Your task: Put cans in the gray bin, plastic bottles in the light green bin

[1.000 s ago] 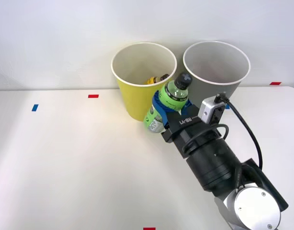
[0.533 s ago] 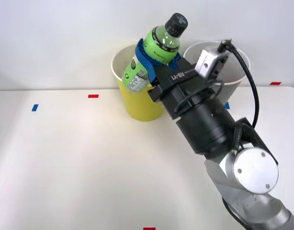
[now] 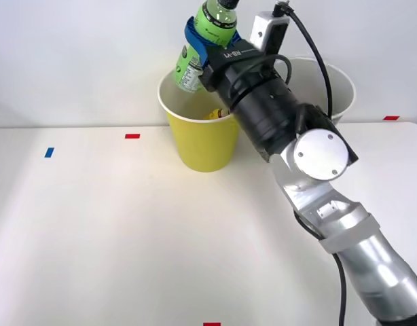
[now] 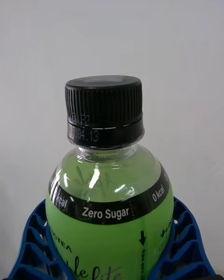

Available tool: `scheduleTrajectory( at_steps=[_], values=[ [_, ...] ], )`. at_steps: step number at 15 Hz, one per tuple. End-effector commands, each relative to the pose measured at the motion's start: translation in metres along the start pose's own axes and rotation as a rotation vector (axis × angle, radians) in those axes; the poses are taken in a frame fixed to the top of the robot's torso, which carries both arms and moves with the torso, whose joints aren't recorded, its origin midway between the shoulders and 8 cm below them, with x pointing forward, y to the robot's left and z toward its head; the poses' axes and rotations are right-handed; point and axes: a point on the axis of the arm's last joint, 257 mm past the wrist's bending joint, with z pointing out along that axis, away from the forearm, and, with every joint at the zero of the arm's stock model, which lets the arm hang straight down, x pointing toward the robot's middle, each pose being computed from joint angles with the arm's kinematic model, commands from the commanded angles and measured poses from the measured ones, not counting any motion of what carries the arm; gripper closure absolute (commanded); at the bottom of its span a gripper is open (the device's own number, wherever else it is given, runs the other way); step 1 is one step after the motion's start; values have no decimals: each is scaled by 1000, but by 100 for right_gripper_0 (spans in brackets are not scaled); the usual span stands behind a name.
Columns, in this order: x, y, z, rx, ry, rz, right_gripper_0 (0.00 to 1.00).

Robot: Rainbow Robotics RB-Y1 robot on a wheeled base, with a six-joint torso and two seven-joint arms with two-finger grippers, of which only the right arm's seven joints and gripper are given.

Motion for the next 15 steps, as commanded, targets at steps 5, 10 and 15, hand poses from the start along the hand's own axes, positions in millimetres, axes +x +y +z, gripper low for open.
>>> scheduleTrajectory(
  at_steps=[5, 10, 15],
  values=[
    [37, -22, 62, 75, 68, -19, 100],
    [35, -32, 67, 102, 64, -33, 99],
    [37, -31, 67, 104, 65, -38, 0]
  ],
)
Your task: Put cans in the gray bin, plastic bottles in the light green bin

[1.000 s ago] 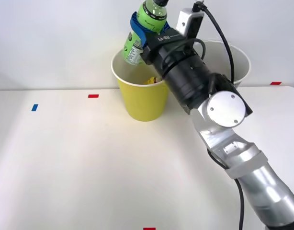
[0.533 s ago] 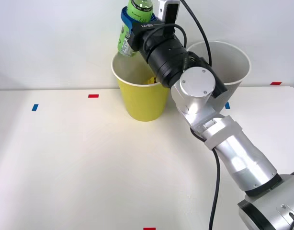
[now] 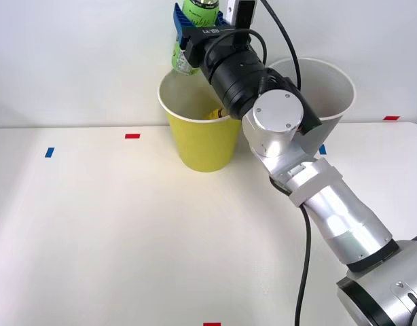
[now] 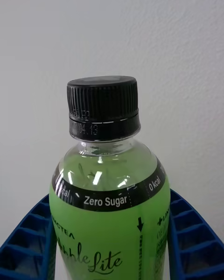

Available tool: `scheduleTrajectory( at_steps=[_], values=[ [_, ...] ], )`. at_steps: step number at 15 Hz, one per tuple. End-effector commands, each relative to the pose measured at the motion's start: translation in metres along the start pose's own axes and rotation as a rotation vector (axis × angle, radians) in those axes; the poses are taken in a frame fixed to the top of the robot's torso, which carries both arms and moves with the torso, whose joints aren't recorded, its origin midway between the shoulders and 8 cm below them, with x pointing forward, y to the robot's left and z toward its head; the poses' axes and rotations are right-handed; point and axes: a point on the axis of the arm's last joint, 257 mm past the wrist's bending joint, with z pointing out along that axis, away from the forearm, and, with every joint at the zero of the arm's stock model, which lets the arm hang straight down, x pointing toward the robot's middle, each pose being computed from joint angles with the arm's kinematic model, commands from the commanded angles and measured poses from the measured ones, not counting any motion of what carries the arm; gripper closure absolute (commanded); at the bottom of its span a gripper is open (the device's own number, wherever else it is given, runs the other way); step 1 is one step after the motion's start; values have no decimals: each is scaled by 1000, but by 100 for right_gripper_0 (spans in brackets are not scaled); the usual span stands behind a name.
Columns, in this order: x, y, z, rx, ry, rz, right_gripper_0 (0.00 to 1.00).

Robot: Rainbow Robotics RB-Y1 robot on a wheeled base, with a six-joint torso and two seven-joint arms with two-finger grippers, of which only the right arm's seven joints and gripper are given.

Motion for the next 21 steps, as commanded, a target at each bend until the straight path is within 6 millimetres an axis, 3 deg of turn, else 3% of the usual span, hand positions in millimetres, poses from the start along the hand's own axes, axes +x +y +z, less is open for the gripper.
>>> scheduleTrajectory(
  at_steps=[1, 14, 16, 18, 21],
  values=[
    [3, 3, -1, 1, 2, -4, 0],
    [2, 7, -5, -15, -4, -71, 0],
    [-11, 7, -21, -42, -25, -84, 0],
    [-22, 6, -52, -82, -37, -94, 0],
    [-24, -6, -92, -73, -34, -88, 0]
  ],
)
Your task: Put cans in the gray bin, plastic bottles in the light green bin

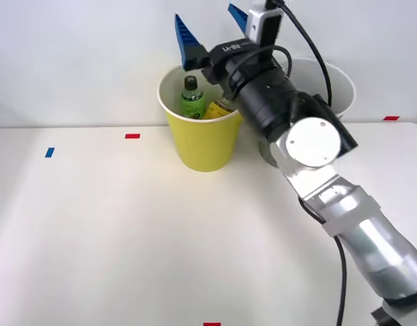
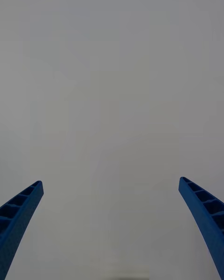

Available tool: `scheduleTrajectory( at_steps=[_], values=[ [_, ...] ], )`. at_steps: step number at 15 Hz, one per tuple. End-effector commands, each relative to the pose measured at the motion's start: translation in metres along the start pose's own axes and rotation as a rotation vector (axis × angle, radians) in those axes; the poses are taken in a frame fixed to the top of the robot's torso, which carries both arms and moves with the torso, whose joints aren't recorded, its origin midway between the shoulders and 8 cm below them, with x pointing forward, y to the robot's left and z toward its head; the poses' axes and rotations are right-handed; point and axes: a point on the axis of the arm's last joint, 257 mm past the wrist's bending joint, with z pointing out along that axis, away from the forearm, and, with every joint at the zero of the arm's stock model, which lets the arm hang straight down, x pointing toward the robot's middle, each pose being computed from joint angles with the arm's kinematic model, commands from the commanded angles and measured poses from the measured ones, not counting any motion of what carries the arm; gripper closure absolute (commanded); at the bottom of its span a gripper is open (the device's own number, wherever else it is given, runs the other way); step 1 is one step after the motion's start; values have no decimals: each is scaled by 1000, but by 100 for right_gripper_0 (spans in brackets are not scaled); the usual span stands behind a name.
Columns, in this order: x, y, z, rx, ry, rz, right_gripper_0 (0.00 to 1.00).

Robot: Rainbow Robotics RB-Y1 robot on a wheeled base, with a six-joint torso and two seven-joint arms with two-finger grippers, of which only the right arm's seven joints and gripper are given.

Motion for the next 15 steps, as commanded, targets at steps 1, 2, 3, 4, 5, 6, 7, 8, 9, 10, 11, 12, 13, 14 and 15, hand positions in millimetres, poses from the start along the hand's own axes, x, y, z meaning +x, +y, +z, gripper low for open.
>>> scheduleTrajectory(
  at_steps=[1, 2, 3, 4, 5, 6, 7, 8, 9, 10, 11, 12, 13, 14, 15],
  values=[
    [5, -17, -46, 18, 26, -9, 0],
    [8, -28, -65, 44, 36, -15, 0],
    [7, -35, -81, 66, 41, -16, 0],
    [5, -40, -97, 89, 41, -11, 0],
    [0, -46, -117, 118, 38, -6, 0],
    [0, -49, -132, 134, 48, -6, 0],
    [4, -55, -146, 154, 66, -8, 0],
    [10, -63, -163, 184, 89, -11, 0],
    [15, -71, -178, 217, 107, -9, 0],
    [20, -80, -193, 252, 123, -17, 0],
    [27, -93, -213, 301, 148, -40, 0],
    [33, -101, -226, 331, 167, -58, 0],
    [38, -108, -239, 362, 183, -69, 0],
    [46, -115, -255, 397, 210, -72, 0],
    [50, -119, -266, 418, 224, -76, 0]
  ],
)
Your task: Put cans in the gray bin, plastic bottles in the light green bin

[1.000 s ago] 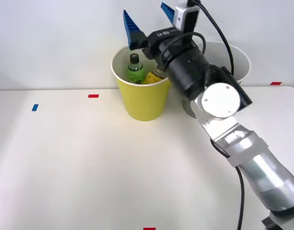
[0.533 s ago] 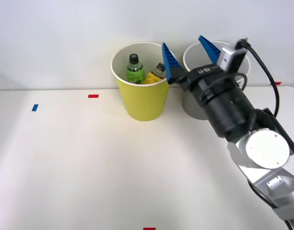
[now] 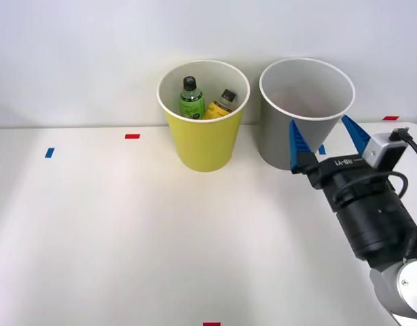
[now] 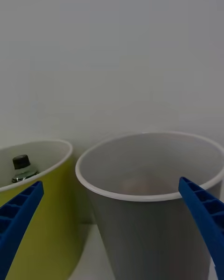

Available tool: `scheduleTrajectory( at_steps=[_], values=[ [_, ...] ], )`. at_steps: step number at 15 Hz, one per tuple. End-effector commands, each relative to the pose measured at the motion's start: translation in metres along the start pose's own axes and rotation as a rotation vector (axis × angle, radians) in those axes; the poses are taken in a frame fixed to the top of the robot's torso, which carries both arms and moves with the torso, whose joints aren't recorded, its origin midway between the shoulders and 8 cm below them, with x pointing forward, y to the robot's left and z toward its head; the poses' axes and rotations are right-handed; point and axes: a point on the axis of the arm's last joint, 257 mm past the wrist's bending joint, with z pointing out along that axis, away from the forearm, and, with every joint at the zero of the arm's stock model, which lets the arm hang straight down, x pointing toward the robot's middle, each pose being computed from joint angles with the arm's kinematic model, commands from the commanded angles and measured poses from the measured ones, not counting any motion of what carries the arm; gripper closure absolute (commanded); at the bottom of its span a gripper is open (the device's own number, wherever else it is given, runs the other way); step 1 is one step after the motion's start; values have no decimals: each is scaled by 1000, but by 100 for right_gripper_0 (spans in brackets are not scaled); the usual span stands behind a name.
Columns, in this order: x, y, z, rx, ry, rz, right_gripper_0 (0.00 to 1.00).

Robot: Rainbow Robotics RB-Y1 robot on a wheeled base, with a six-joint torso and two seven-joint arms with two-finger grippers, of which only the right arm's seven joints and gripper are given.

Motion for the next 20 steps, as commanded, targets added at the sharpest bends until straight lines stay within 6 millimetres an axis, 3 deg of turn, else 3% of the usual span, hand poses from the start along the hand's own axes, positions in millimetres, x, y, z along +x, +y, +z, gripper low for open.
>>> scheduleTrajectory(
  at_steps=[1, 7, 16, 20],
  values=[
    [22, -24, -25, 70, 53, -24, 0],
    [51, -50, -63, 140, 135, -66, 0],
    [62, -65, -101, 238, 152, -207, 0],
    [71, -74, -111, 242, 216, -384, 0]
  ],
)
